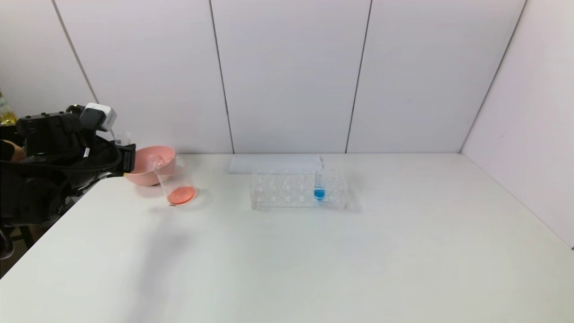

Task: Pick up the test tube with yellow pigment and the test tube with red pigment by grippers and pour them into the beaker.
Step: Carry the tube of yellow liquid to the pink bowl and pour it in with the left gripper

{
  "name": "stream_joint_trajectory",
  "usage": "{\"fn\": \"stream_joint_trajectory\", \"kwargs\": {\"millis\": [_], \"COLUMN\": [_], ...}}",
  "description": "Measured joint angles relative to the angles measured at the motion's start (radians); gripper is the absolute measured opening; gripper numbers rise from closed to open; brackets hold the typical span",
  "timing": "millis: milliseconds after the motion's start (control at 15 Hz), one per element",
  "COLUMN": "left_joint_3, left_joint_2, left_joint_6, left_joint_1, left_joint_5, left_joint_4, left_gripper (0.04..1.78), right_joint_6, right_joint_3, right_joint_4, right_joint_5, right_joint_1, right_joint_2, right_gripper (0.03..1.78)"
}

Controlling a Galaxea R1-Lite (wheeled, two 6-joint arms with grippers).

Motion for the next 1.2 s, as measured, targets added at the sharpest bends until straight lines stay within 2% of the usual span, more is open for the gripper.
{"fn": "stream_joint_trajectory", "kwargs": {"millis": [133, 400, 867, 1200], "left_joint_3": [-0.021, -0.073, -0.165, -0.210], "left_joint_2": [-0.001, -0.019, -0.051, -0.051], "left_joint_6": [0.053, 0.138, 0.260, 0.300], "left_joint_1": [0.026, 0.056, 0.070, 0.066], "left_joint_5": [-0.051, -0.099, -0.105, -0.124], "left_joint_4": [0.058, 0.217, 0.423, 0.473], "left_gripper": [0.45, 0.45, 0.45, 0.45], "right_joint_6": [0.000, 0.000, 0.000, 0.000], "right_joint_3": [0.000, 0.000, 0.000, 0.000], "right_joint_4": [0.000, 0.000, 0.000, 0.000], "right_joint_5": [-0.001, 0.000, 0.000, 0.000], "right_joint_1": [0.000, 0.000, 0.000, 0.000], "right_joint_2": [0.000, 0.000, 0.000, 0.000], "right_gripper": [1.70, 1.70, 1.70, 1.70]}}
